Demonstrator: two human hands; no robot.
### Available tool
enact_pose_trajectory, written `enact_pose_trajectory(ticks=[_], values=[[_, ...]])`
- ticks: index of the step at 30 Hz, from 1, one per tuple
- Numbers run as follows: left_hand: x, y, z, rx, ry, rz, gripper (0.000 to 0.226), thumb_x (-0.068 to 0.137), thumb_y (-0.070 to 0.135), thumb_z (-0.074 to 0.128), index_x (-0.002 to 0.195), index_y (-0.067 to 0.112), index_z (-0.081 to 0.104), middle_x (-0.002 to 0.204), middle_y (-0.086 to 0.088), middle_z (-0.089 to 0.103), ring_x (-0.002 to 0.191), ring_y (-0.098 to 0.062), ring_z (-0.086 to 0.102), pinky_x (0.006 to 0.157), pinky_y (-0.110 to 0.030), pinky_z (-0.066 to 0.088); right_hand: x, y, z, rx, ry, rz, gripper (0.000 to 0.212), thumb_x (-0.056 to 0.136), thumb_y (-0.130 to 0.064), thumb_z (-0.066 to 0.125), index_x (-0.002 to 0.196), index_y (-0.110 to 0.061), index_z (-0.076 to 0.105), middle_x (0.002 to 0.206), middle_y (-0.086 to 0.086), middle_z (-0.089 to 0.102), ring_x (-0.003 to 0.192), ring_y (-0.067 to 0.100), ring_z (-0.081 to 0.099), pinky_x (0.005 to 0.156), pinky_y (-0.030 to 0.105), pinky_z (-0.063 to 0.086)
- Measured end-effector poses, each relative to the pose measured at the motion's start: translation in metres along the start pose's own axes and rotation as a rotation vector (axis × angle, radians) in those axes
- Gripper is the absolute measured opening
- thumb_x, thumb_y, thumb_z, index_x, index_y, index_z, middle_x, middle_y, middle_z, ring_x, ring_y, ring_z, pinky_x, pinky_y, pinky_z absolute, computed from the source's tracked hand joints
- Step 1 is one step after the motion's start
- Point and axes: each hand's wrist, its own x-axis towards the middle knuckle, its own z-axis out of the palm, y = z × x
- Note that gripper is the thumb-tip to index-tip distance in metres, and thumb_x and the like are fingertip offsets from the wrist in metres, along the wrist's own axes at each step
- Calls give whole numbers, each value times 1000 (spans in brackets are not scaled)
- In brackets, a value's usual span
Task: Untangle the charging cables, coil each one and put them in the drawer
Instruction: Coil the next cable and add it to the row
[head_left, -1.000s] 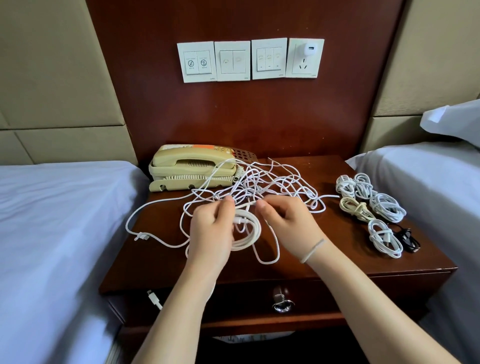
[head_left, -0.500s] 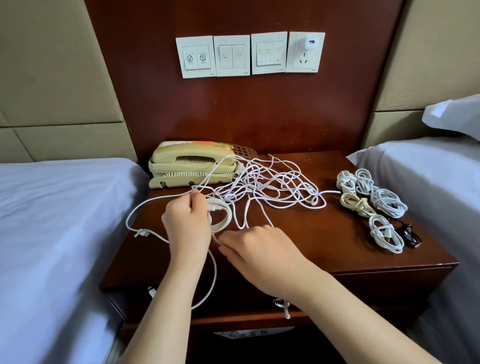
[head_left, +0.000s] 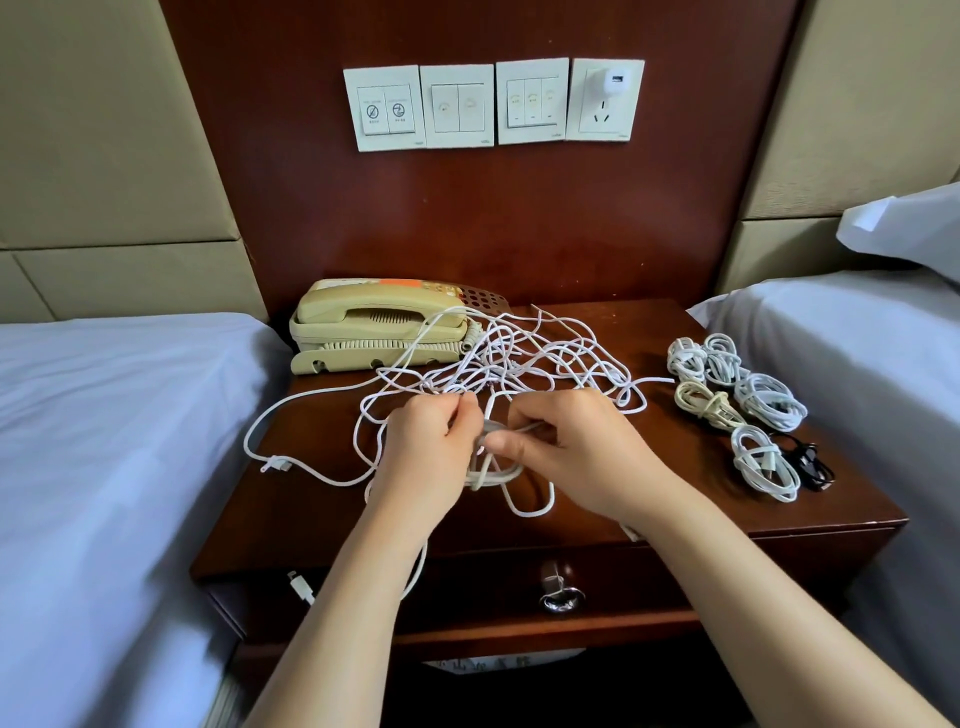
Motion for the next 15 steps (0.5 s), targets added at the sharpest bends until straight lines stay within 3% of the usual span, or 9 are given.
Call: enact_pose_trajectory(ticks=[5, 9, 12, 15], values=[[-3, 5, -3, -107, -192, -32, 50, 96, 18, 48, 47, 15, 38, 42, 6, 35, 42, -11, 34, 47, -23, 28, 0, 4, -2, 243, -78, 20, 36, 88, -38, 59, 57, -27, 46, 46, -11, 36, 47, 6, 32, 47, 15, 24], [-13, 15, -5, -326, -347, -81, 47, 97, 18, 45, 51, 14, 42, 37, 11, 38, 37, -2, 37, 44, -16, 32, 3, 20, -3, 414, -16, 62, 44, 91, -40, 53, 57, -16, 41, 51, -12, 28, 49, 3, 24, 47, 17, 21], [-15, 18, -7, -466, -262, -118, 44, 97, 21, 46, 59, 0, 49, 44, 3, 40, 41, -7, 37, 44, -18, 31, 2, 24, 8, 468, -7, 77, 43, 90, -34, 50, 57, -8, 39, 54, -6, 28, 51, 4, 24, 48, 20, 21], [-10, 13, -7, -566, -75, -208, 41, 97, 24, 47, 61, 3, 52, 53, -8, 40, 48, -15, 37, 47, -22, 32, 0, 18, 17, 405, -2, 40, 45, 95, -31, 49, 62, -1, 45, 55, -3, 32, 52, 4, 27, 49, 23, 24]])
